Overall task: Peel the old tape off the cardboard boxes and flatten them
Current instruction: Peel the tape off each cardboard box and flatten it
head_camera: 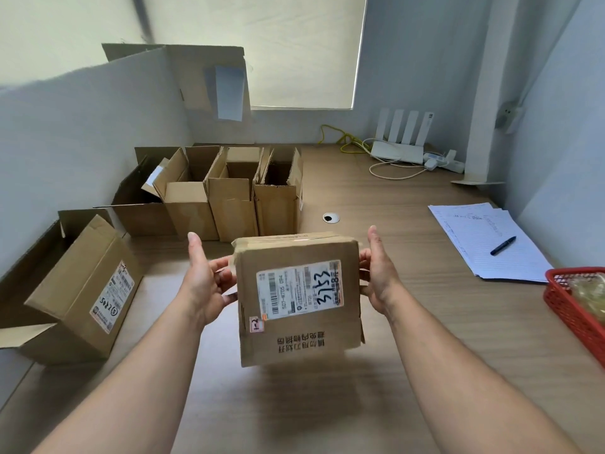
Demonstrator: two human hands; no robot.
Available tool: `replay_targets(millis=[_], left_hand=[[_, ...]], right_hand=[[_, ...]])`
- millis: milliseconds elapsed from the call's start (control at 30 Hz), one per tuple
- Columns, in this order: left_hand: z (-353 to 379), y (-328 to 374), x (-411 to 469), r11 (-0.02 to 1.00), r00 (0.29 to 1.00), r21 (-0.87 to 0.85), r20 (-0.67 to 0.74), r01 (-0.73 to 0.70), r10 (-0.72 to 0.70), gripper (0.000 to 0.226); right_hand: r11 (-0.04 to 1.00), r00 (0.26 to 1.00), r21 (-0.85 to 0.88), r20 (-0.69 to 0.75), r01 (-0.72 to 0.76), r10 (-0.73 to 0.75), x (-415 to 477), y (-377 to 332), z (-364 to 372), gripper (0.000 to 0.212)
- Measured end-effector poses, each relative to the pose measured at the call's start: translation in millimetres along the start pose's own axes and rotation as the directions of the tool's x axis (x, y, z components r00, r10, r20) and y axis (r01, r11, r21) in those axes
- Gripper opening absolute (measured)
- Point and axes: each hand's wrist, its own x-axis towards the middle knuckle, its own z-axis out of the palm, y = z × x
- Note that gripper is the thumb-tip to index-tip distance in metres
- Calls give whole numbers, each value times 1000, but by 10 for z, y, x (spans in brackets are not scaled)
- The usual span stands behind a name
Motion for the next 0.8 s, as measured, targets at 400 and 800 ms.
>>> replay_targets(millis=[400, 800], left_hand=[[20, 3, -172, 957, 971, 173, -2, -234, 238, 66], [152, 50, -369, 39, 739, 876, 380, -480, 556, 46]], right_hand=[[998, 992, -64, 125, -11, 19, -59, 70, 84, 15], [938, 917, -160, 214, -307, 336, -238, 842, 268, 13]])
